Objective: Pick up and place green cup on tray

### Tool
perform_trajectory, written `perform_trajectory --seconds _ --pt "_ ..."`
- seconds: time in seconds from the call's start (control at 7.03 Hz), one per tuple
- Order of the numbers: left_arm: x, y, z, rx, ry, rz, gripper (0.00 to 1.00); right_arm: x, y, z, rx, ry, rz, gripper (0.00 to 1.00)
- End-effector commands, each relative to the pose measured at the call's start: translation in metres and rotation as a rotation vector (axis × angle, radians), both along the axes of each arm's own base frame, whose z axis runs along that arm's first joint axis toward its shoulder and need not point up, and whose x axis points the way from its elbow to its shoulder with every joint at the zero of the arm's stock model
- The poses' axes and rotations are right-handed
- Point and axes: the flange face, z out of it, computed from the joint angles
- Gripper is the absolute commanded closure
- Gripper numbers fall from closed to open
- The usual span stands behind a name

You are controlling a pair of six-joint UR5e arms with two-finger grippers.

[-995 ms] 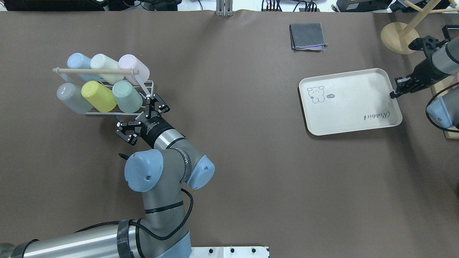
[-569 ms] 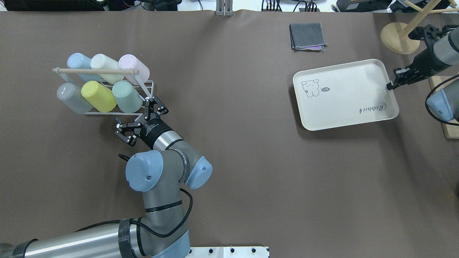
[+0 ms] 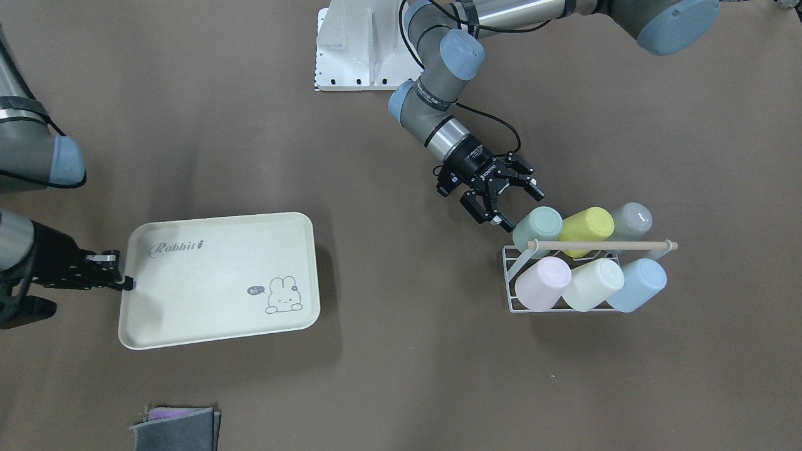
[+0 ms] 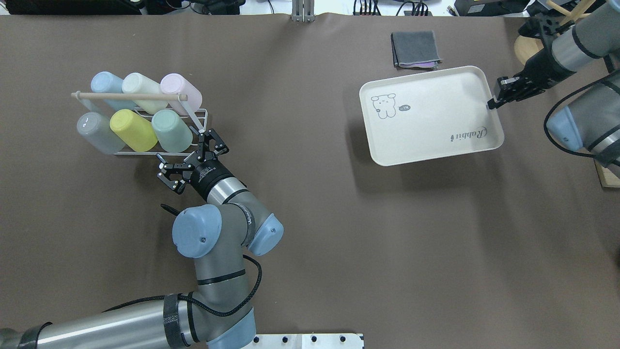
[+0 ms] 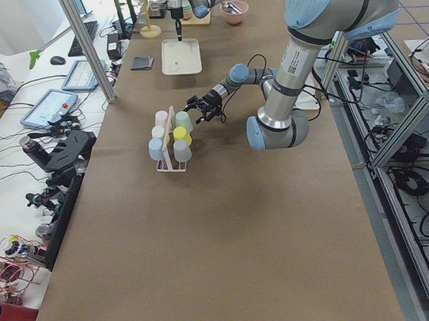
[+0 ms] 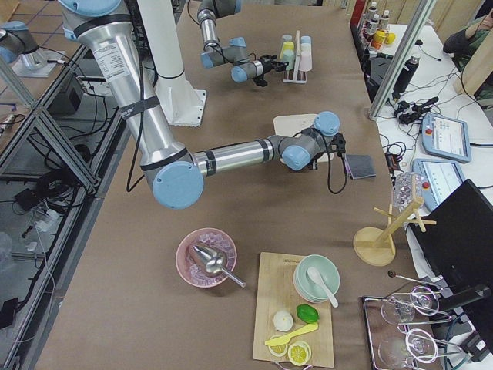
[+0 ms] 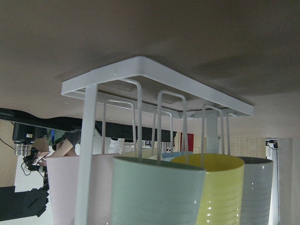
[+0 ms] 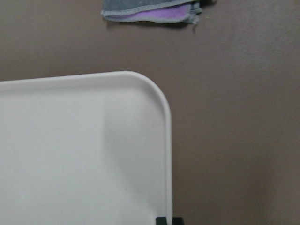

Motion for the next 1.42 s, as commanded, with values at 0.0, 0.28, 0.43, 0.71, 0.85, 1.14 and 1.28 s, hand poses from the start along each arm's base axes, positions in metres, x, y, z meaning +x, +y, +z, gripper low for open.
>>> perform_trajectory --seconds 0.0,0.28,0.43,0.71,0.85,1.14,1.28 --pt "0.000 -0.007 0.004 0.033 -0.033 0.004 0.02 -0.074 0.013 -0.049 -0.043 0.000 0.018 1.00" --pt "-0.006 -0.019 0.010 0.056 -0.046 -0.027 0.03 -0.128 0.031 -0.076 -0.073 0.010 0.040 1.00" --pt "-0.010 -0.018 0.013 0.068 -0.038 -0.060 0.03 -0.141 0.035 -0.084 -0.083 0.010 0.046 1.00" --pt "-0.010 -0.018 0.016 0.077 -0.032 -0.080 0.04 -0.169 0.050 -0.102 -0.140 -0.004 0.053 1.00" --pt "-0.009 -0.017 0.018 0.080 -0.026 -0.084 0.07 -0.174 0.054 -0.103 -0.143 -0.003 0.047 1.00" --pt "-0.007 -0.018 0.024 0.077 -0.038 -0.086 0.08 -0.194 0.067 -0.107 -0.129 0.004 0.036 1.00" --pt "-0.007 -0.018 0.025 0.078 -0.039 -0.086 0.09 -0.203 0.074 -0.106 -0.123 0.011 0.030 1.00"
